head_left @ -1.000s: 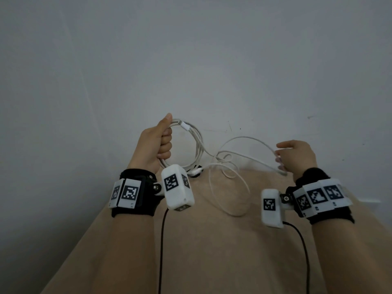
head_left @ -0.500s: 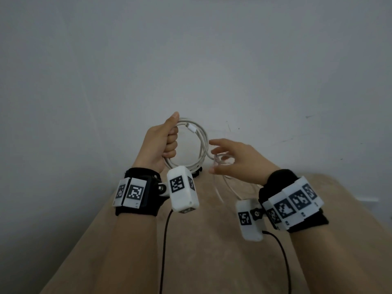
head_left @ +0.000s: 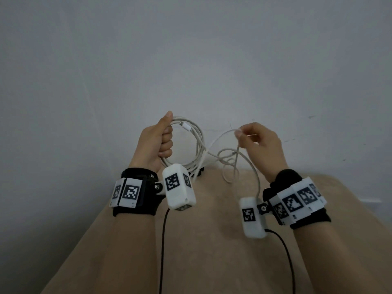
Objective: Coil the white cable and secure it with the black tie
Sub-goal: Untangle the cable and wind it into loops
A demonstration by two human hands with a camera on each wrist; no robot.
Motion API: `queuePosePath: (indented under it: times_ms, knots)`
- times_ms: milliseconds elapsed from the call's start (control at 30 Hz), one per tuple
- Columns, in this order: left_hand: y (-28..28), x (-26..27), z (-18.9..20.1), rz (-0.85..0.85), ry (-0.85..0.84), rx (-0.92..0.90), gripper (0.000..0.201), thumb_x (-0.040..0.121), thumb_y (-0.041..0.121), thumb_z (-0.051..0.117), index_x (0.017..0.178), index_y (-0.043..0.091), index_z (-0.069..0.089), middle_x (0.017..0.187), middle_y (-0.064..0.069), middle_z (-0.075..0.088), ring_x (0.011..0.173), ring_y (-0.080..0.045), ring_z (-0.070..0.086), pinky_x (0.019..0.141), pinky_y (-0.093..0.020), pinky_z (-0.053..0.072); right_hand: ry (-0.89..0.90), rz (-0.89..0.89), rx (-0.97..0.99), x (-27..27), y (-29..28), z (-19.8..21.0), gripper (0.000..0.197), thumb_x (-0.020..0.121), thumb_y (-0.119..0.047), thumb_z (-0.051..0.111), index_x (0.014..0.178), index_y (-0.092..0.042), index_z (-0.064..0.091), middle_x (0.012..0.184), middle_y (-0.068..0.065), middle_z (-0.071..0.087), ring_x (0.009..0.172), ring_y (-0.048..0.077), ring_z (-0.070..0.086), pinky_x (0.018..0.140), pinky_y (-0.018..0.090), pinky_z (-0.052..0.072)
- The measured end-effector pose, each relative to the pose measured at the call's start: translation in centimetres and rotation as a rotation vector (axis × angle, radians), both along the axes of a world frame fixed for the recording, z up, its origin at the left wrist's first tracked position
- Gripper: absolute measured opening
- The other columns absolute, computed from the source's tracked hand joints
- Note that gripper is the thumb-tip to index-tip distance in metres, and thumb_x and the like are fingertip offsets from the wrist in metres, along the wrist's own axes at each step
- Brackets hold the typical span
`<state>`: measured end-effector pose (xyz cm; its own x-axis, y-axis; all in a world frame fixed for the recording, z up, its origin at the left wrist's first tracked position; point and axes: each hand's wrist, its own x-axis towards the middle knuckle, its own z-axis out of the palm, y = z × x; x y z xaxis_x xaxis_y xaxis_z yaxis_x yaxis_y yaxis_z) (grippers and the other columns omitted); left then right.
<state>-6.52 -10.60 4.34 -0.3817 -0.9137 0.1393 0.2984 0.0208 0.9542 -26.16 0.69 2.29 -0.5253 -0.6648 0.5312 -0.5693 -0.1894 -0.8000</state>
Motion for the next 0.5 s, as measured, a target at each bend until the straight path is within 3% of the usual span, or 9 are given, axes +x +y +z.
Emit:
queuePosePath:
  times_ms: [100,233,367,500]
  knots:
    - [-0.2,0.4,-0.1,0.021,0.016,0.015,0.045,0.091,0.043,0.059,0.06,0.023,0.032,0.045,0.011,0.019,0.036,-0.004,0.013,0.036,-0.018,0.009,-0.175,-0.176,-0.071,-2.1,0.0,-0.4,0.01,0.092,-0.017,0.054,0.087,-0.02,0.062,0.091,0.002,0.068,0.09,0.022,0.067,0.087,0.037,0.053]
    - [-0.2,0.4,0.0,0.021,0.025,0.021,0.045,0.091,0.043,0.059,0.06,0.024,0.032,0.045,0.011,0.019,0.036,-0.004,0.013,0.036,-0.019,0.009,-0.09,-0.389,0.131,-5.0,1.3,-1.2,0.027,0.089,0.002,0.044,0.096,-0.014,0.065,0.106,0.011,0.068,0.104,0.025,0.062,0.085,0.023,0.041]
    - [0.0,0.0,0.1,0.004,0.01,0.017,0.046,0.091,0.043,0.059,0.06,0.024,0.031,0.046,0.011,0.019,0.036,-0.004,0.013,0.036,-0.019,0.009,-0.031,-0.311,0.329,-5.3,2.2,-1.0,0.053,0.081,0.014,0.034,0.115,-0.011,0.065,0.126,0.011,0.061,0.119,0.023,0.053,0.091,0.02,0.034]
    - [0.3,-0.4,0.1,-0.016,-0.01,0.0,0.048,0.091,0.042,0.059,0.058,0.024,0.031,0.047,0.011,0.018,0.037,-0.005,0.013,0.037,-0.019,0.009,-0.086,-0.233,0.235,-4.6,2.3,0.1,0.052,0.083,0.011,0.033,0.111,-0.015,0.068,0.123,0.009,0.063,0.121,0.021,0.054,0.095,0.023,0.037]
